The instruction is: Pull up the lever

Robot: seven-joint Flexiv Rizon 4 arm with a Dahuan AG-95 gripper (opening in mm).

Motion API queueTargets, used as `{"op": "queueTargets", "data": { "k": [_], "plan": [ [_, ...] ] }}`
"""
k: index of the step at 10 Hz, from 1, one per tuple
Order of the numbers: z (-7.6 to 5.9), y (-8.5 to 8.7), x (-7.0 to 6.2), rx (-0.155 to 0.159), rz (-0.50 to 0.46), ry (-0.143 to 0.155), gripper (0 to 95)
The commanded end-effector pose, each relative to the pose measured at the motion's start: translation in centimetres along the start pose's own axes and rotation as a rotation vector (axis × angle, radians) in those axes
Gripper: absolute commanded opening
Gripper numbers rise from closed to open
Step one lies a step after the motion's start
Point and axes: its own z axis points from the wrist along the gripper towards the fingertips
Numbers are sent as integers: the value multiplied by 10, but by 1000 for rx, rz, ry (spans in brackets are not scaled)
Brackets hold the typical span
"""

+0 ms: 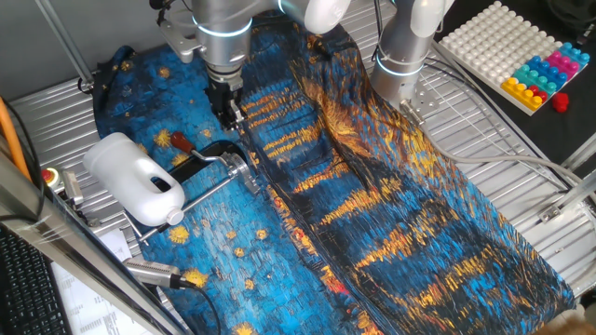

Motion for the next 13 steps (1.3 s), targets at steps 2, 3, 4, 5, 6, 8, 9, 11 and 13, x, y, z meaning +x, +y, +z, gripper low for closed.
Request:
{"op": "queueTargets", "data": {
  "k": [2,3,4,5,6,8,9,11,13],
  "plan": [
    [-1,0,0,0,-18,0,0],
    [-1,0,0,0,-25,0,0],
    [-1,0,0,-1,-33,-1,0],
    [-1,0,0,-1,-41,-1,0],
    [-1,0,0,-2,-48,-2,0],
    [-1,0,0,-2,-57,-2,0],
    [-1,0,0,-2,-63,-2,0],
    [-1,0,0,-2,-66,-2,0],
    [-1,0,0,-3,-67,-3,0]
  ]
}}
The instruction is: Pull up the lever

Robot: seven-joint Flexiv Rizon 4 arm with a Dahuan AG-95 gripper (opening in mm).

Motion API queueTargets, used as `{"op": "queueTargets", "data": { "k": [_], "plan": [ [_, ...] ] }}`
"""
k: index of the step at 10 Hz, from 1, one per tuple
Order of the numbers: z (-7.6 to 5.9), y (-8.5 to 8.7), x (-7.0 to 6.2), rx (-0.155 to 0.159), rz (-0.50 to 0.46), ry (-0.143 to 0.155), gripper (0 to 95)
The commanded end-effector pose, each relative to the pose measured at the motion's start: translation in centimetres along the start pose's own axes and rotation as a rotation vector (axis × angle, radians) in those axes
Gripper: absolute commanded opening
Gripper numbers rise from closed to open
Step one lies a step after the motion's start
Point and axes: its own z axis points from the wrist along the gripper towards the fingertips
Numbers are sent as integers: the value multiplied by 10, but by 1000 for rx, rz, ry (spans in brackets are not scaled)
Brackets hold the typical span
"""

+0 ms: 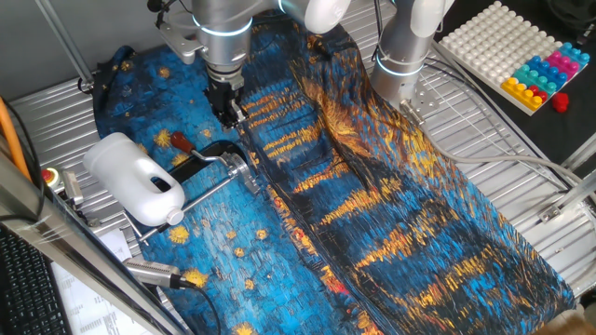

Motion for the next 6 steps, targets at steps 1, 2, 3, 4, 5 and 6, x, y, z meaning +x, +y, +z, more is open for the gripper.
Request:
{"op": "queueTargets", "data": {
  "k": [1,2,3,4,5,6],
  "plan": [
    [0,0,0,-1,-9,0,0],
    [0,0,0,-2,-18,0,0],
    [0,0,0,-2,-23,0,0],
    [0,0,0,-2,-27,1,0],
    [0,0,0,-3,-37,2,0],
    [0,0,0,-10,-68,3,0]
  ]
}}
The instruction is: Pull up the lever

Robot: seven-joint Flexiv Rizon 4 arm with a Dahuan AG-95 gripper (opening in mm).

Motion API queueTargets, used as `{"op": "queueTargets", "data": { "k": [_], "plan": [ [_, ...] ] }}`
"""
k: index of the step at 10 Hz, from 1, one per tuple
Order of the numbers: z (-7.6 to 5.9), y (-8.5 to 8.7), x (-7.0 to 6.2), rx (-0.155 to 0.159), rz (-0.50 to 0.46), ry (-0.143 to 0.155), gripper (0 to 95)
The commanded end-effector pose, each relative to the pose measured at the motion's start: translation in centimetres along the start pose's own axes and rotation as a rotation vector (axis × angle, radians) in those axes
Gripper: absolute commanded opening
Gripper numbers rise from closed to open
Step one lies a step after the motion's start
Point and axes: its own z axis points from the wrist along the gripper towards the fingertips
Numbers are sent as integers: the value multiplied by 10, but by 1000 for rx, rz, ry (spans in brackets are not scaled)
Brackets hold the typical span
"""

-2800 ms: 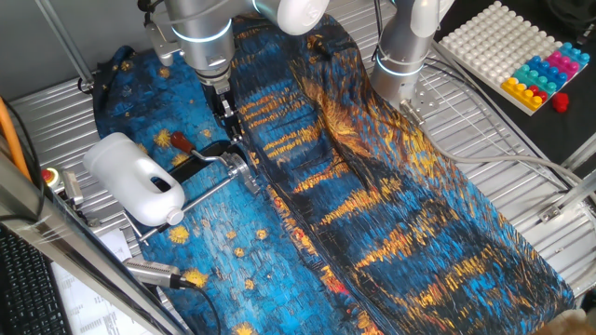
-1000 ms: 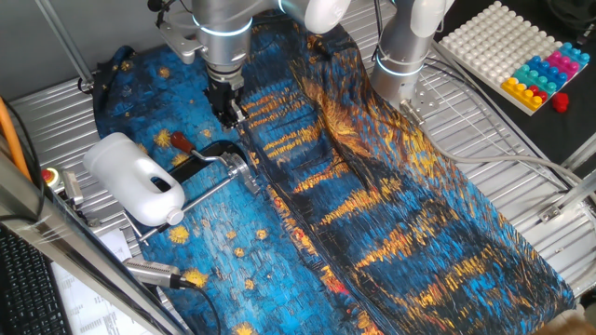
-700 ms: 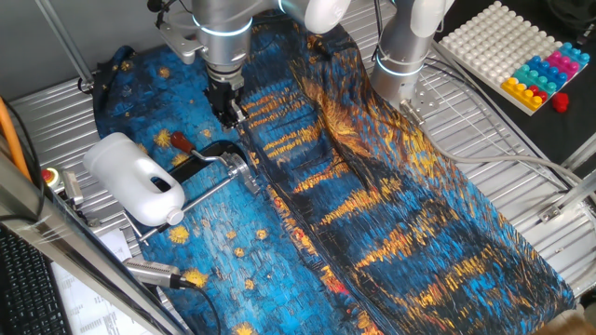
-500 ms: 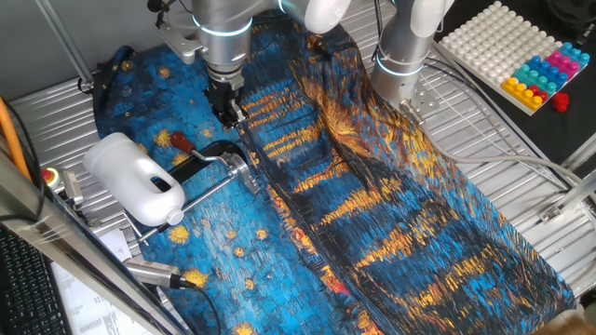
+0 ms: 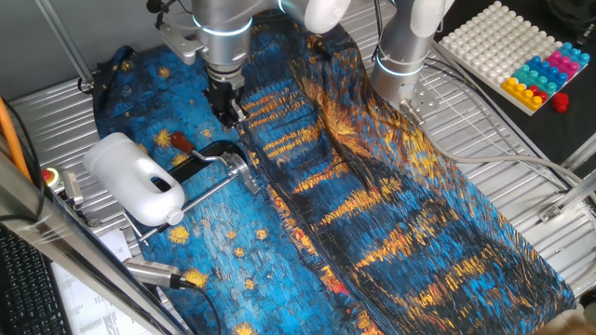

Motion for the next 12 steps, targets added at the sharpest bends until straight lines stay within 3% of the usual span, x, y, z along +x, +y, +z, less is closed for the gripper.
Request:
{"op": "queueTargets", "data": {
  "k": [1,4,6,9,12],
  "plan": [
    [0,0,0,-18,-45,-1,0],
    [0,-2,0,-30,-119,2,0],
    [-1,-8,3,-38,-220,-3,0],
    [-6,-32,10,-25,-408,7,0],
    [-2,-48,13,-13,-535,17,0]
  ]
}}
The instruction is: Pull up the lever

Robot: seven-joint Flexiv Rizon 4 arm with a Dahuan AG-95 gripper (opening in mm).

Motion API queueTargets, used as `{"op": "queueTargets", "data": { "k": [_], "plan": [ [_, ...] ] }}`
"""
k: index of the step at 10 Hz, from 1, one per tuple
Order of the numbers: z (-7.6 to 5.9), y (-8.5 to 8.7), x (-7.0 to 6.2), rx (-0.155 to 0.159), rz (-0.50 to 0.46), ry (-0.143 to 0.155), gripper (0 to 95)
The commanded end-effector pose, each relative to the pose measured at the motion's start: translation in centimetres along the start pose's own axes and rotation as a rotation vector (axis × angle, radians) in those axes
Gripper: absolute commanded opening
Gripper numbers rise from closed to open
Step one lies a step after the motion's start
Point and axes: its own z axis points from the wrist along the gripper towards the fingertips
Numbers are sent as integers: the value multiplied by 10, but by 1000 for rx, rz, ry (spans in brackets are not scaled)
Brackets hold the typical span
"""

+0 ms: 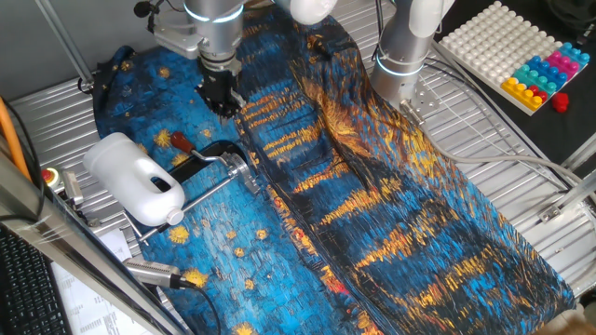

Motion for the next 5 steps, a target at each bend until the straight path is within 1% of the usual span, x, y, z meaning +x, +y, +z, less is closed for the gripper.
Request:
{"op": "queueTargets", "data": {
  "k": [1,2,3,4,5],
  "plan": [
    [6,-17,10,7,-164,26,0],
    [11,-23,9,7,-237,46,0],
    [15,-28,4,3,-351,64,0],
    [18,-30,3,-13,-450,69,0],
    [18,-31,1,-19,-505,82,0]
  ]
}}
